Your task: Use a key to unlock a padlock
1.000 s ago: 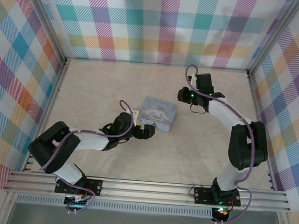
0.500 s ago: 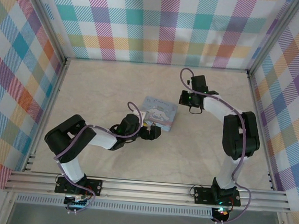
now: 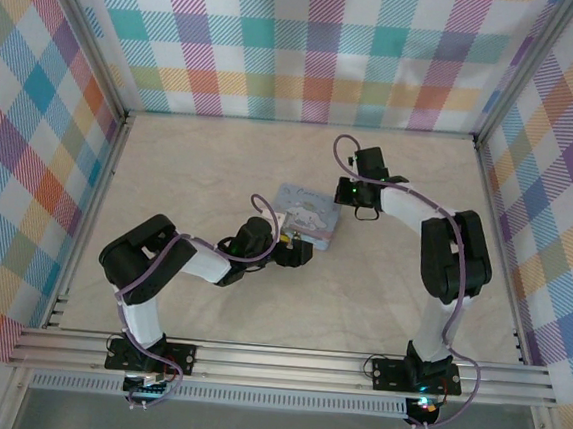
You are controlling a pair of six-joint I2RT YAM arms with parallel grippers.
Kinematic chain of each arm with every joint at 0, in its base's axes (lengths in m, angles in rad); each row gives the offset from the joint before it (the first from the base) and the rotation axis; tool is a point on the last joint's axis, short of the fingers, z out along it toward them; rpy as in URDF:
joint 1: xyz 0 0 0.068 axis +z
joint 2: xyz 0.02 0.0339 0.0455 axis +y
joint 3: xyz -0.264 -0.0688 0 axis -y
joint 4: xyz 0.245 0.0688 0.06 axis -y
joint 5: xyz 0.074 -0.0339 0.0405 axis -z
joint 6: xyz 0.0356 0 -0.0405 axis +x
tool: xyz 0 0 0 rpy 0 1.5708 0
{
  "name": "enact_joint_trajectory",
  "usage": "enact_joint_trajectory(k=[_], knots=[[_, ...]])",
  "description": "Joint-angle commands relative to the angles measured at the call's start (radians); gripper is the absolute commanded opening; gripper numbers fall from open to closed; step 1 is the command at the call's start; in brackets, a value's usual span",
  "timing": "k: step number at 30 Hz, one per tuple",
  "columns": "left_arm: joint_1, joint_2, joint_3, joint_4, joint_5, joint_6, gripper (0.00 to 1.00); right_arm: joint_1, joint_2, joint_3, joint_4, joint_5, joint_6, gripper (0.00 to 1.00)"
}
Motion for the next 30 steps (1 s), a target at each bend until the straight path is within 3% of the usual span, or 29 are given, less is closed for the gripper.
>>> enact_joint_trajectory(k=[1, 17, 30], knots=[[-0.020, 0.039, 0.035, 0.061, 0.059, 0.012, 0.91, 0.011, 0.020, -0.001, 0.018, -0.002, 0.002, 0.00], [-0.036, 0.080, 0.048, 0.137, 0.128, 0.042, 0.81, 0.023, 0.023, 0.002, 0.015, -0.007, 0.010, 0.00], [-0.079, 0.116, 0.013, 0.224, -0.094, 0.113, 0.91, 0.024, 0.018, -0.014, 0.029, -0.011, 0.014, 0.00]])
